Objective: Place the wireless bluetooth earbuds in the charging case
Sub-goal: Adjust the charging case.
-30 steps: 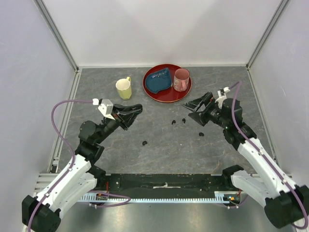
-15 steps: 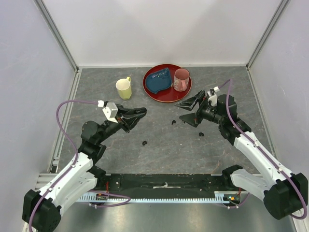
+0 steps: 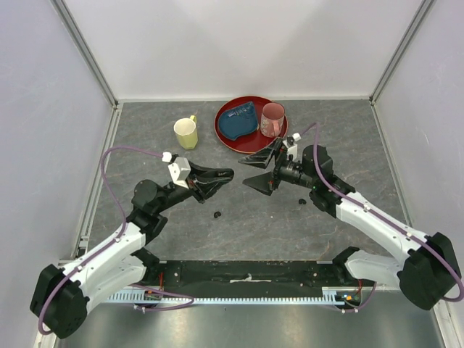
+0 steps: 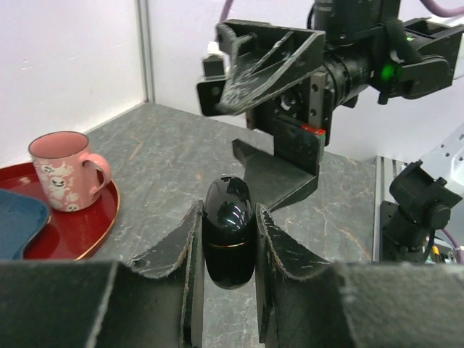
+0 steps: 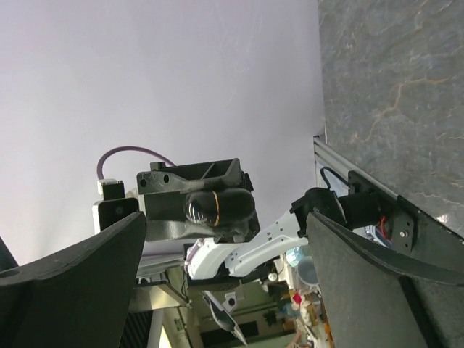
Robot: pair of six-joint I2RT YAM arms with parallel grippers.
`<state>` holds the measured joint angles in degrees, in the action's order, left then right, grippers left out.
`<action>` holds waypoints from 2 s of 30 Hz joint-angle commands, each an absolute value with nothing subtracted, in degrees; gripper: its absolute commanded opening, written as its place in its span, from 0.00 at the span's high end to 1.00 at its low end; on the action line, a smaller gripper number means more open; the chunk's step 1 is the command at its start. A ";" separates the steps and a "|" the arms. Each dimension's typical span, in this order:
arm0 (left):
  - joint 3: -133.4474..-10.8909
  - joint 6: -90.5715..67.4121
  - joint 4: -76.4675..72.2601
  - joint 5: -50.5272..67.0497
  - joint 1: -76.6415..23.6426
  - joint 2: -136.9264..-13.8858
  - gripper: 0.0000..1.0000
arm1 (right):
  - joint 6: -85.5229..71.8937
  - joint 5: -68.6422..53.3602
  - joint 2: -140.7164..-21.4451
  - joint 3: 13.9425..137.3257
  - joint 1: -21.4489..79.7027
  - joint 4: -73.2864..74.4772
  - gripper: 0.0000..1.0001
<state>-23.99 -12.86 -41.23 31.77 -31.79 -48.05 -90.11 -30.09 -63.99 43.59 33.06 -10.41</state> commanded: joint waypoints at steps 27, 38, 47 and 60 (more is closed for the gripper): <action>-27.95 -6.85 -47.55 25.14 -38.50 -51.24 0.98 | -107.05 -28.13 -70.31 40.87 41.13 -30.32 0.37; -28.04 -7.82 -47.28 27.33 -38.50 -51.15 0.98 | -105.29 -25.49 -68.91 40.96 41.22 -28.30 0.39; -28.48 -8.17 -46.94 28.74 -38.50 -51.42 0.98 | -105.12 -25.49 -68.47 41.31 41.22 -29.27 0.53; -29.36 -13.80 -46.93 28.74 -38.50 -53.61 0.56 | -103.36 -23.82 -66.45 40.87 41.22 -29.27 0.78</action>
<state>-28.25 -10.55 -43.66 27.55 -38.13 -53.32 -103.66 -25.12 -68.14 40.73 41.04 -26.46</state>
